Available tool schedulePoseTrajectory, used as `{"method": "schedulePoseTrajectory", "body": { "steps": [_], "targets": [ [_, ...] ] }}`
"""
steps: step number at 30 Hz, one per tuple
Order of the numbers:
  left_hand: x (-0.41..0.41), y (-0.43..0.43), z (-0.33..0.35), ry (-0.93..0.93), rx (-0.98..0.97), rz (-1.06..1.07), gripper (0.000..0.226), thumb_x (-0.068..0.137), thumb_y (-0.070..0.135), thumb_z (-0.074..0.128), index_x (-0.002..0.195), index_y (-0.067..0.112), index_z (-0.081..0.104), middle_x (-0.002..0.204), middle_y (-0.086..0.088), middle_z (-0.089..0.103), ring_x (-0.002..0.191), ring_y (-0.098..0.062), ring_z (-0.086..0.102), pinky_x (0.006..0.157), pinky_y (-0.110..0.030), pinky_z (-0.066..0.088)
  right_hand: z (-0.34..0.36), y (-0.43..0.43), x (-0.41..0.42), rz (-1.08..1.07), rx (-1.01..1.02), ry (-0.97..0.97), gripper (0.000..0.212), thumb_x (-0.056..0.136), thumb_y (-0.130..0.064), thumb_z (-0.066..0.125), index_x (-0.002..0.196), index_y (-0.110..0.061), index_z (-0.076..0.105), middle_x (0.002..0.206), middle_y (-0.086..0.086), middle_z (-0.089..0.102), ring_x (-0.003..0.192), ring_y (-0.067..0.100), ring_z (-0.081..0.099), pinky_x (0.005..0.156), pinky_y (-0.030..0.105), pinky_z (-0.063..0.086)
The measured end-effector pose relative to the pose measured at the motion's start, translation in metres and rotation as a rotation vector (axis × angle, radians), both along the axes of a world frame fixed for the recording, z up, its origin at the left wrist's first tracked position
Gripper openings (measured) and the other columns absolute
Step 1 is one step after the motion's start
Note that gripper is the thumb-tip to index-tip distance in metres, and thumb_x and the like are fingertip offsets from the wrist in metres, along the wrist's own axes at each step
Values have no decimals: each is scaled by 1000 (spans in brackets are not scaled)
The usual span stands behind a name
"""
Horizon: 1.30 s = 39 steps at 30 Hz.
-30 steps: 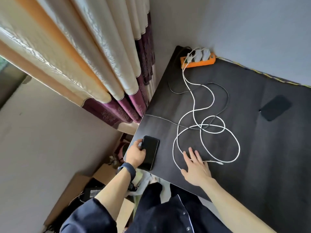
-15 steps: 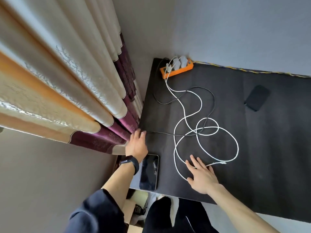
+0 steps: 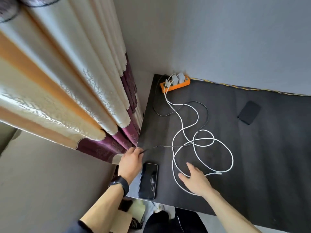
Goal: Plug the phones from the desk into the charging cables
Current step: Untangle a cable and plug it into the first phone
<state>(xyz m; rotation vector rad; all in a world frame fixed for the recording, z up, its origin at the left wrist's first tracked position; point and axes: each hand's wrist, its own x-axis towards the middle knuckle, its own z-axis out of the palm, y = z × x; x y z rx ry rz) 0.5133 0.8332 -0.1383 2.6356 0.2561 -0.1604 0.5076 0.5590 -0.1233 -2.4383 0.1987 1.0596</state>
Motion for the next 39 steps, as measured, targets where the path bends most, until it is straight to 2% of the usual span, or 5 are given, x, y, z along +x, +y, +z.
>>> {"method": "schedulePoseTrajectory", "body": {
  "steps": [12, 18, 22, 29, 39],
  "targets": [
    [-52, 41, 86, 81, -427, 148, 10, 80, 41, 68, 81, 31, 68, 77, 8, 74, 74, -9, 67, 78, -29, 55, 81, 131, 29, -856, 1014, 325, 23, 104, -21, 52, 91, -9, 66, 99, 7, 72, 73, 14, 59, 66, 24, 41],
    [-77, 63, 103, 85, -477, 183, 23, 91, 43, 66, 84, 22, 74, 72, 11, 73, 64, 8, 61, 64, -6, 44, 121, 146, 59, -647, 901, -99, 13, 101, -11, 55, 89, -14, 59, 88, 6, 75, 55, 8, 49, 54, 21, 40],
    [-72, 79, 109, 135, -656, 206, 17, 89, 34, 69, 92, 18, 74, 81, -1, 76, 70, -6, 64, 79, -33, 54, 139, 136, 82, -670, 877, -234, 12, 100, -14, 57, 90, -18, 61, 107, 11, 75, 63, 11, 55, 59, 23, 45],
    [-37, 72, 160, 102, -757, 127, 13, 92, 25, 68, 88, 14, 71, 70, -1, 69, 62, -13, 61, 62, -23, 47, 153, 153, 38, -301, 834, 17, 26, 95, -46, 62, 110, -26, 70, 106, -7, 77, 87, 17, 71, 69, 29, 49],
    [-33, 62, 159, 146, -836, 135, 16, 92, 31, 65, 80, 25, 74, 67, -3, 59, 63, -20, 54, 69, -37, 42, 162, 134, 63, -610, 873, -340, 16, 98, -23, 62, 90, -10, 70, 92, 5, 72, 67, 8, 57, 59, 23, 46]
  ]
}}
